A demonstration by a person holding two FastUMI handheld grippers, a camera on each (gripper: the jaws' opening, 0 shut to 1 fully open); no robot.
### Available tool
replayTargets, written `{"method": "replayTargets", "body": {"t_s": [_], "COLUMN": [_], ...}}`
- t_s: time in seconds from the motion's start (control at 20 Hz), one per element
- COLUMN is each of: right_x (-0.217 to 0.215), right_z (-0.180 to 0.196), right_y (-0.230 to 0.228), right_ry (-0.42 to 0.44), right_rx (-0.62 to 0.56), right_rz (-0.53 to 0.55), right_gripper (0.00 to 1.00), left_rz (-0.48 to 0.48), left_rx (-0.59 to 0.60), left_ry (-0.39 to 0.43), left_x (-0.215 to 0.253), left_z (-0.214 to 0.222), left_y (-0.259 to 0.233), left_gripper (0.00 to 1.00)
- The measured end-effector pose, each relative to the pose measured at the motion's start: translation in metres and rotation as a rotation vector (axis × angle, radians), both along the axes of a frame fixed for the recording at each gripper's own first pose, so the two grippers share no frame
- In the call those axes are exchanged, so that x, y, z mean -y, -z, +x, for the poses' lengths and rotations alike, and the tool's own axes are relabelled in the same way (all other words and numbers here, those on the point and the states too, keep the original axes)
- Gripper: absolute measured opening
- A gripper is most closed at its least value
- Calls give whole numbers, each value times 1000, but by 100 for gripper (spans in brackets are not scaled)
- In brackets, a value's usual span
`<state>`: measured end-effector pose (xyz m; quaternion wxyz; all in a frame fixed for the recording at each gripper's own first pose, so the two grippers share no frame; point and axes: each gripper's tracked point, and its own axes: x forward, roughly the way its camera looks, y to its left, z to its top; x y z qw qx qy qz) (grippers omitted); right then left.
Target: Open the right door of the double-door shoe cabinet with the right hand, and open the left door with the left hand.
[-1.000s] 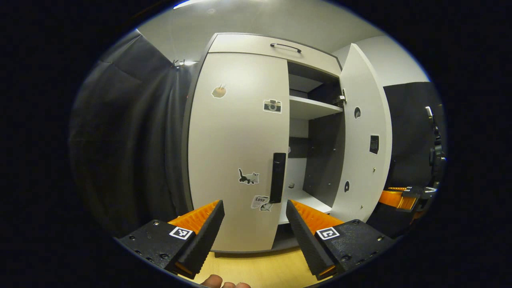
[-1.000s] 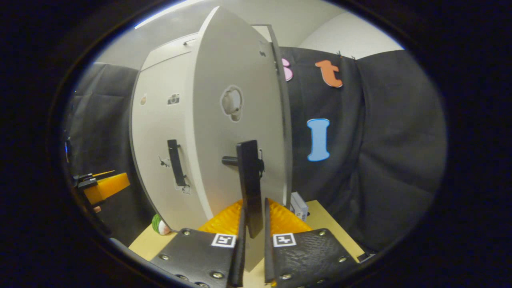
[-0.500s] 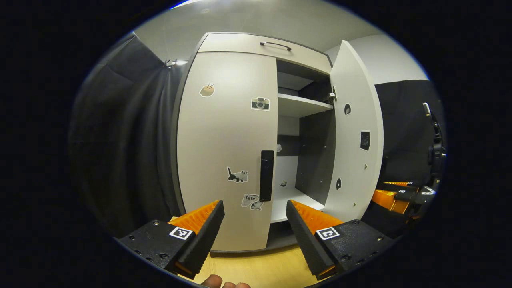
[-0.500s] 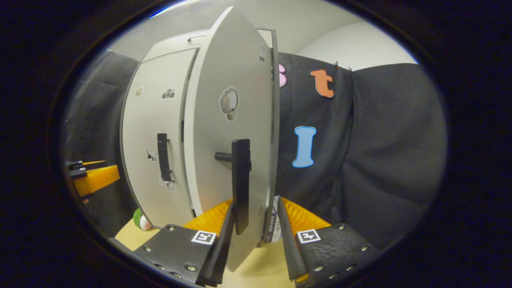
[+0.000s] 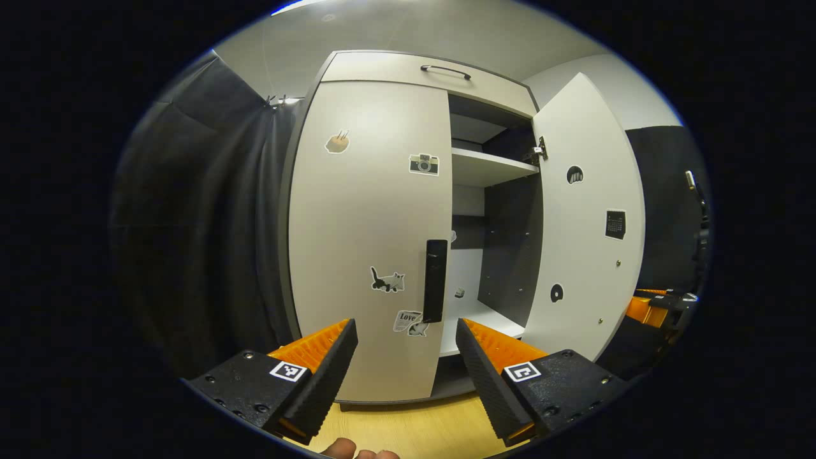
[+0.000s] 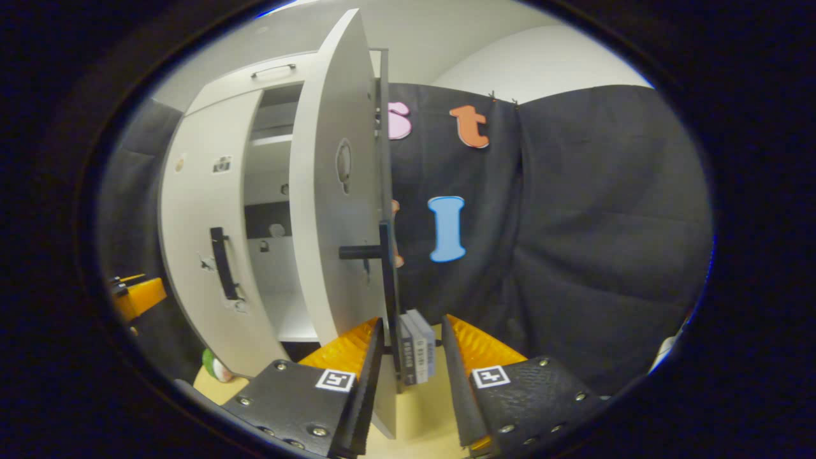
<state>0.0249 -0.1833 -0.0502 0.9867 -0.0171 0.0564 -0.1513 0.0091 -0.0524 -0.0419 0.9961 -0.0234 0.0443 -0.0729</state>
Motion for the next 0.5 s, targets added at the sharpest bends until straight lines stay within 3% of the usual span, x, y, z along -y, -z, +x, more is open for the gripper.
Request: {"method": "replayTargets", "body": {"t_s": [0.2,0.25,0.5], "right_x": [21,25,40], "right_z": [-3,-2,-8], "right_y": [-3,-2,-3], "right_ry": [18,14,46], "right_rx": [13,15,9], "right_rz": [21,23,9], "right_gripper": [48,52,52], "left_rz": [4,5,6], "left_rx": [-8,-12,-25], "left_ry": [32,40,59], "left_x": [14,18,32], "left_z": [4,6,21], "left_y": [6,8,11], "left_gripper": [97,97,97]}}
